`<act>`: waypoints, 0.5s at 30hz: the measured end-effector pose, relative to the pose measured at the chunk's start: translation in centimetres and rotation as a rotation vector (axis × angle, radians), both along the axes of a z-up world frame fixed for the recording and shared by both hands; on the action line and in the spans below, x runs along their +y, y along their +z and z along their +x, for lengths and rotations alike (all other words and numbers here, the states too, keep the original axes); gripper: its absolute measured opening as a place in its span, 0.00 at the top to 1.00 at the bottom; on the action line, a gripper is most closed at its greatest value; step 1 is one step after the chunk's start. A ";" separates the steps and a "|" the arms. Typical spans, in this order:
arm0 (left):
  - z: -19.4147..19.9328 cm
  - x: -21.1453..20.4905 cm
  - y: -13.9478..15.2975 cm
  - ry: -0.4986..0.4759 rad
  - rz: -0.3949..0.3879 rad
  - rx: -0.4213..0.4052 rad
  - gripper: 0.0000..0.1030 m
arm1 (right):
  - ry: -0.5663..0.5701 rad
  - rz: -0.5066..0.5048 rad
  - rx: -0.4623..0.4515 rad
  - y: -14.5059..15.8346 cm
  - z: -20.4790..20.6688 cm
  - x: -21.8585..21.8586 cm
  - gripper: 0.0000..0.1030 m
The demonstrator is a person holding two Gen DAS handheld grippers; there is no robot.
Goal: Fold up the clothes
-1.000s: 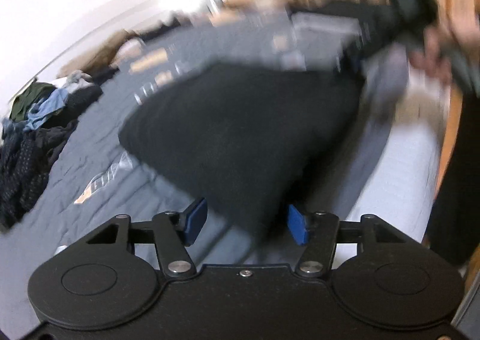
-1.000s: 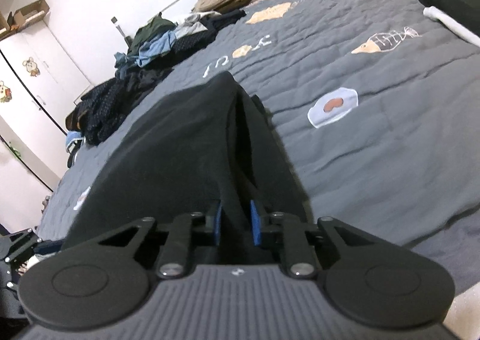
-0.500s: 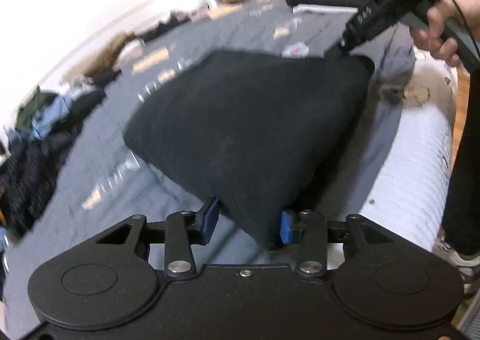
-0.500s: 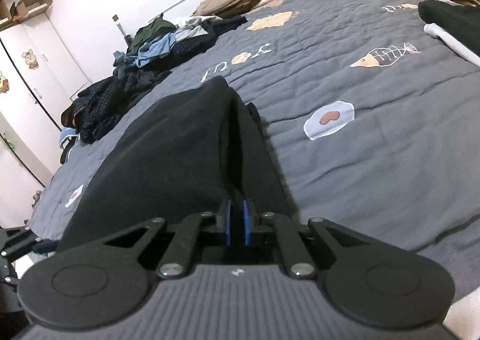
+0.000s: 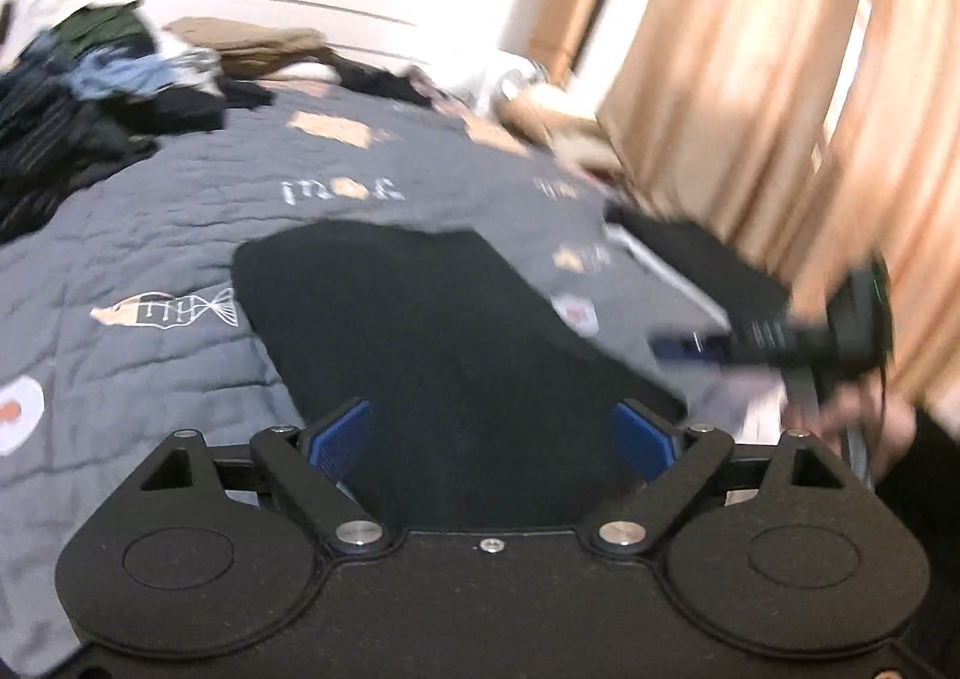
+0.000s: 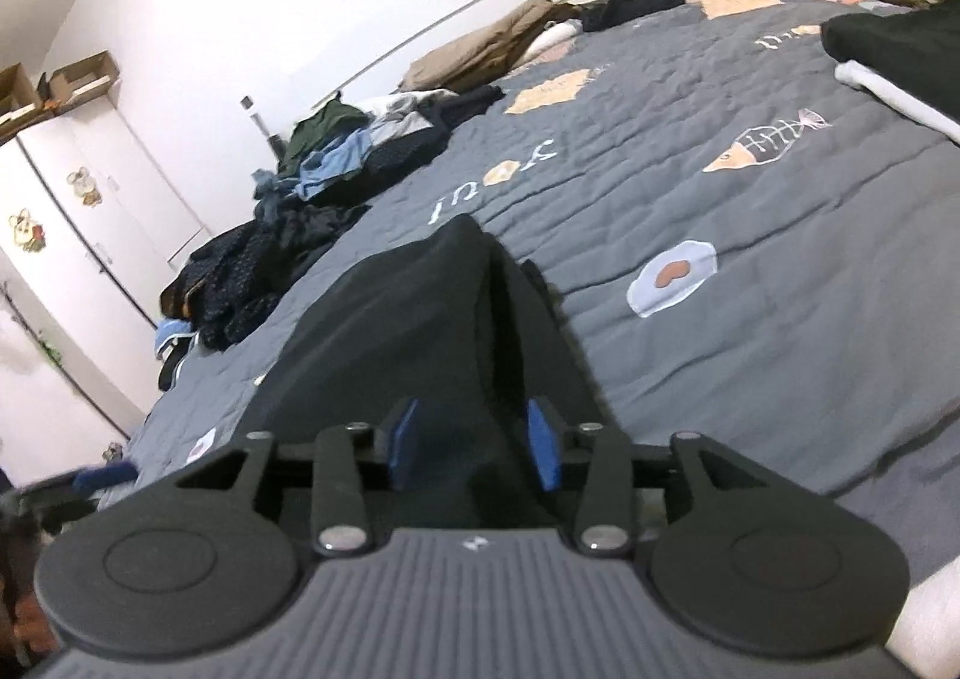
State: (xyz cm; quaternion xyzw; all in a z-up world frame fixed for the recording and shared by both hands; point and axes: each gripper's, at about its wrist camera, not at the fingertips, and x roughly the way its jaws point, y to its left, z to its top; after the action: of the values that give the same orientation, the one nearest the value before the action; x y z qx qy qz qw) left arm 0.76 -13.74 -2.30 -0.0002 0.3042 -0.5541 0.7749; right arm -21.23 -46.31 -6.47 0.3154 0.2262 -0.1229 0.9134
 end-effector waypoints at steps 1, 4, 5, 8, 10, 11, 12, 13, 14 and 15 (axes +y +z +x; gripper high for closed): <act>0.4 0.1 0.2 0.015 -0.017 0.017 0.12 | 0.001 0.003 -0.005 0.0 -0.2 0.4 0.57; 0.7 -0.3 0.1 0.052 -0.049 0.051 0.08 | -0.014 -0.005 -0.020 0.2 -1.0 1.3 0.49; 0.6 -0.5 0.1 0.077 -0.050 0.052 0.07 | -0.021 -0.009 -0.025 0.2 -1.3 1.7 0.47; 0.3 -1.0 -0.2 0.157 -0.051 0.049 0.07 | -0.044 -0.018 -0.039 0.4 -2.3 2.5 0.44; 0.1 -1.1 0.1 0.206 -0.056 0.049 0.07 | -0.077 -0.001 -0.051 0.7 -3.1 2.9 0.43; 0.0 -1.0 0.5 0.228 -0.061 0.049 0.07 | -0.096 0.008 -0.058 1.0 -3.5 3.0 0.43; -0.1 -0.9 1.0 0.252 -0.069 0.045 0.07 | -0.113 0.016 -0.063 1.3 -3.8 3.3 0.43; -0.1 -0.6 1.5 0.267 -0.080 0.044 0.07 | -0.126 0.025 -0.068 1.6 -4.2 3.6 0.42; -0.1 -0.4 2.2 0.269 -0.086 0.046 0.07 | -0.135 0.034 -0.078 2.0 -4.6 3.9 0.42; -0.1 -0.1 2.9 0.269 -0.092 0.048 0.07 | -0.139 0.039 -0.090 2.4 -5.0 4.2 0.42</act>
State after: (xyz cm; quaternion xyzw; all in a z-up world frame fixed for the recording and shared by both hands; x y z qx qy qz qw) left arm 0.65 -13.86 0.57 -0.0900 0.2941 -0.4585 0.8338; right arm -26.19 -42.10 -4.04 0.3534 0.1650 -0.1674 0.9055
